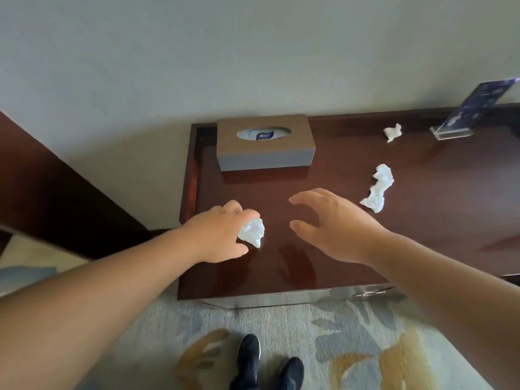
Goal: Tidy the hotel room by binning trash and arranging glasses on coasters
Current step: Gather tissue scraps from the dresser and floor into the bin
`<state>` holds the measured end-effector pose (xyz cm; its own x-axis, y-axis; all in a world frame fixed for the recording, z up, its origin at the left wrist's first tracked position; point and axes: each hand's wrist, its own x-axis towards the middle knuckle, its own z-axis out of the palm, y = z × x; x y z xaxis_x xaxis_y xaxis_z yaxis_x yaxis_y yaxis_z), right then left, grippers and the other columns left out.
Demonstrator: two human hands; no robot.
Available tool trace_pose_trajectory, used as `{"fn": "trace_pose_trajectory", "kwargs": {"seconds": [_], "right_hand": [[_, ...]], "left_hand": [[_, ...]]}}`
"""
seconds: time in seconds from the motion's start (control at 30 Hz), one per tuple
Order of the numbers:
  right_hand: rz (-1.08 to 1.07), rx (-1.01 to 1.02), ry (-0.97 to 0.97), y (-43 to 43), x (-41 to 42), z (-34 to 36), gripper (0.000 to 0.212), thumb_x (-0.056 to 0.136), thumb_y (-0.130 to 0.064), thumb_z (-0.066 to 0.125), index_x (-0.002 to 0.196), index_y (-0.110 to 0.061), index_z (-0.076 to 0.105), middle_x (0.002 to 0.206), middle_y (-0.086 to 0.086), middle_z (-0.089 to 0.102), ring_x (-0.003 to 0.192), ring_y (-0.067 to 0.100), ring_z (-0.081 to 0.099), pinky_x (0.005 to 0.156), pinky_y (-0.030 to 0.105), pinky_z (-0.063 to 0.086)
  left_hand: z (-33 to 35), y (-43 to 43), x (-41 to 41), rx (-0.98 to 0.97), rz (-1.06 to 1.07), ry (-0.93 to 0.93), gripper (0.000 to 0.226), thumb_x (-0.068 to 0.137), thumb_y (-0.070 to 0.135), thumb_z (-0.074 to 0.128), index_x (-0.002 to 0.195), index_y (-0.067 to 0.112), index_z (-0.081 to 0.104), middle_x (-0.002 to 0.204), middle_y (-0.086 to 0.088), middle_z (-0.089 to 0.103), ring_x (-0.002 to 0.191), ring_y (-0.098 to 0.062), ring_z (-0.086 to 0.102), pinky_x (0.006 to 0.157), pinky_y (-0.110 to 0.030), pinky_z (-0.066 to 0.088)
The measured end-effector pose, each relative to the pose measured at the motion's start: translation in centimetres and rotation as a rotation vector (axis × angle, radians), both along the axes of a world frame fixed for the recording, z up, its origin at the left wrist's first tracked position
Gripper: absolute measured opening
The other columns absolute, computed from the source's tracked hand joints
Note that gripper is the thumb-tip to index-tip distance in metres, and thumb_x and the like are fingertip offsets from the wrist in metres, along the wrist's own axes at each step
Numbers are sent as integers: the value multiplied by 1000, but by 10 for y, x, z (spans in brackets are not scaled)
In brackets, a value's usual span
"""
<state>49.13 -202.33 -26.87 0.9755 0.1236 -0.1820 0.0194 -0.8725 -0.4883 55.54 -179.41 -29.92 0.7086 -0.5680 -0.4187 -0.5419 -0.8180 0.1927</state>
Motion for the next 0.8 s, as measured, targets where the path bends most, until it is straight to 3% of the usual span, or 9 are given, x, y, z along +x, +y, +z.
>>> {"fn": "trace_pose_trajectory", "kwargs": {"seconds": [0.17,0.33,0.5,0.6,0.67,0.7,0.8], "right_hand": [[17,-11,55,1,7,-20,50,87,-54,49,134,-38,44,138,-17,44,117,8,50,90,23,38],[-5,-12,88,-1,10,-34,47,88,-53,50,133,-39,45,137,-19,44,113,7,52,88,23,39],[-27,-17,116,-3,12,-43,45,87,-53,51,131,-40,46,135,-21,44,91,1,50,80,22,37],[-39,-19,124,-4,15,-45,45,88,-53,51,130,-40,46,135,-21,45,86,-1,46,78,21,36],[-42,-19,127,-4,17,-44,45,88,-53,51,131,-40,46,135,-21,45,88,-1,47,79,20,36],[-45,-19,125,-4,19,-43,45,88,-53,51,131,-40,46,135,-21,45,91,0,48,79,21,36],[-63,-22,120,-6,23,-34,46,88,-53,50,132,-40,45,136,-20,44,102,3,51,82,21,37]], "left_hand": [[-30,0,8,84,25,61,83,79,31,63,142,52,13,147,2,17,116,-27,41,85,-40,47],[-59,-1,11,56,1,28,88,76,3,53,135,56,15,142,1,17,110,-26,37,72,-34,46],[-80,3,13,-36,-1,-86,64,79,-3,48,130,33,38,125,-2,33,96,-21,40,62,-33,44],[-82,2,19,-46,-44,-122,32,82,-3,51,107,17,48,102,0,39,74,-15,40,52,-26,27],[-77,-1,24,-21,-43,-116,18,86,0,50,84,17,43,89,3,36,62,-12,37,48,-26,22],[-75,-3,28,-28,-33,-104,22,87,3,47,75,18,37,85,3,37,58,-13,37,48,-27,23],[-60,-9,38,-107,-38,-96,18,87,11,40,71,17,39,78,2,46,61,-19,46,51,-31,32]]}}
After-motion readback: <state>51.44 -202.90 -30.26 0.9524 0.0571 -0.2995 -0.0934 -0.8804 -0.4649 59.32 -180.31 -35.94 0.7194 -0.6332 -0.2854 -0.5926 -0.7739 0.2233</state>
